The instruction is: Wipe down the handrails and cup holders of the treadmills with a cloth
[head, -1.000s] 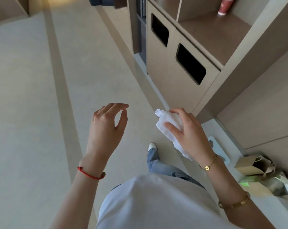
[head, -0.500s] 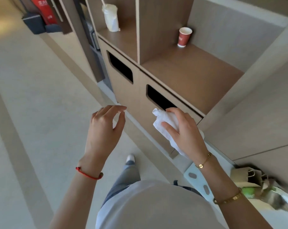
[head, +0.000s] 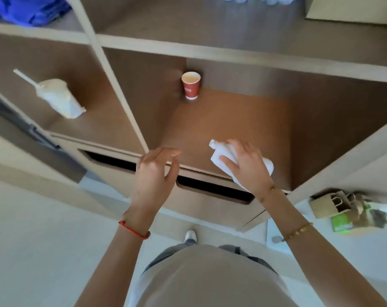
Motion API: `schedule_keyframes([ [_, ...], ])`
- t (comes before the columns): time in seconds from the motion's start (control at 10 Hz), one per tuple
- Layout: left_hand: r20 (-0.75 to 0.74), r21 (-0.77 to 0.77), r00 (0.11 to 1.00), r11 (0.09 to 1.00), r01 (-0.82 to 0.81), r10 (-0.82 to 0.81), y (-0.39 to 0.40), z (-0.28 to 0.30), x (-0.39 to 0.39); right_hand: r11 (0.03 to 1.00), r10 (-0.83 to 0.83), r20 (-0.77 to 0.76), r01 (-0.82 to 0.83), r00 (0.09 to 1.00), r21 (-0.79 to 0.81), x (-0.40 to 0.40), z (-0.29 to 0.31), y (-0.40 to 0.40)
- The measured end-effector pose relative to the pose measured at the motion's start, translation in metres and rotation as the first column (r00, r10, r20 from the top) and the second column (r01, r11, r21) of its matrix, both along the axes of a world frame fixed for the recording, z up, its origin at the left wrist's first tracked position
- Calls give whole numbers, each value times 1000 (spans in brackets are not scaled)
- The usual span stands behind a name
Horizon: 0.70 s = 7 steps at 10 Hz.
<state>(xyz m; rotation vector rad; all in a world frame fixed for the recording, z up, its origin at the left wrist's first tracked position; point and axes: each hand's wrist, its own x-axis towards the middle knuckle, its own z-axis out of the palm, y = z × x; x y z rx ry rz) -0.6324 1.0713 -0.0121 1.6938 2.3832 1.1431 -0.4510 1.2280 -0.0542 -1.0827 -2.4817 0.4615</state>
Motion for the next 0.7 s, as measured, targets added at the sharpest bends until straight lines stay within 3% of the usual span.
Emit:
schedule_keyframes([
  [0.3, 20, -59, 980, 978, 198, -197, 62, -11, -54, 989, -141, 243, 128, 960, 68, -39, -38, 59],
  [0.5, 63, -89, 969, 966, 243, -238, 80, -19, -63, 987, -147, 376, 161, 915, -4, -43, -57, 67],
  [0.6, 70, -87, 963, 960, 265, -260, 84, -18, -64, 973, -176, 309, 212, 935, -87, -46, -42, 60],
  [0.7, 82, -55, 964, 965, 257, -253, 89, -21, -68, 947, -287, 106, 298, 952, -116, -40, -26, 46],
])
